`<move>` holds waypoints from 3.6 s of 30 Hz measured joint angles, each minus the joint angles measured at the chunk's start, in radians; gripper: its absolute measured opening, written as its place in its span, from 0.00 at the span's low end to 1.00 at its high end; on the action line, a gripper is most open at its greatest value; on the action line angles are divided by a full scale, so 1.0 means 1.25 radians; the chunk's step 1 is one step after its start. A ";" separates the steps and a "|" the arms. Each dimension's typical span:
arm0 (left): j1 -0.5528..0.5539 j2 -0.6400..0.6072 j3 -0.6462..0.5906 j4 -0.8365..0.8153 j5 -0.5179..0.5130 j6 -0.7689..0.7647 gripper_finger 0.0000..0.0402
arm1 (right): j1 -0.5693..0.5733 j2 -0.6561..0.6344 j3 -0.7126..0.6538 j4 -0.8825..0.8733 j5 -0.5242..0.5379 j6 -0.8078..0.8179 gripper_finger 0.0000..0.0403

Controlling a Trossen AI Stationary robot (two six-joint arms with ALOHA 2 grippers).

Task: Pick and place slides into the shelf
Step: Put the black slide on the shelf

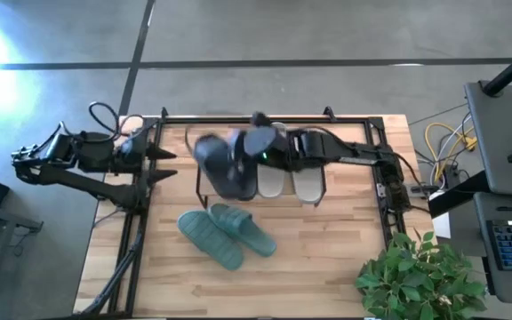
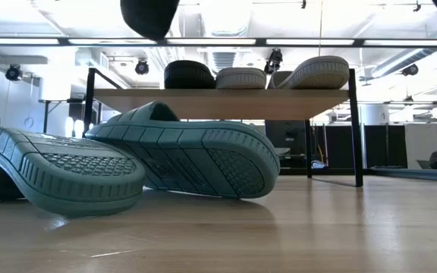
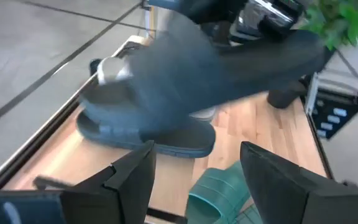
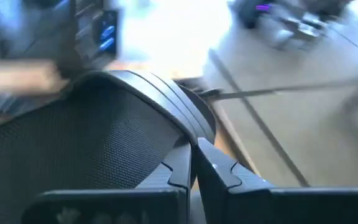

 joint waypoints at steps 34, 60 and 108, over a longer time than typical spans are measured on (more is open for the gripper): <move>0.000 -0.010 -0.009 -0.036 -0.027 -0.042 0.55 | -0.032 0.217 -0.019 0.015 0.284 0.077 0.03; 0.000 0.043 -0.010 -0.036 -0.032 -0.042 0.55 | 0.002 0.214 -0.066 -0.015 0.262 0.102 0.05; 0.301 0.230 -0.305 0.358 -0.022 0.212 0.00 | -0.096 -0.082 -0.085 -0.230 0.334 0.217 0.03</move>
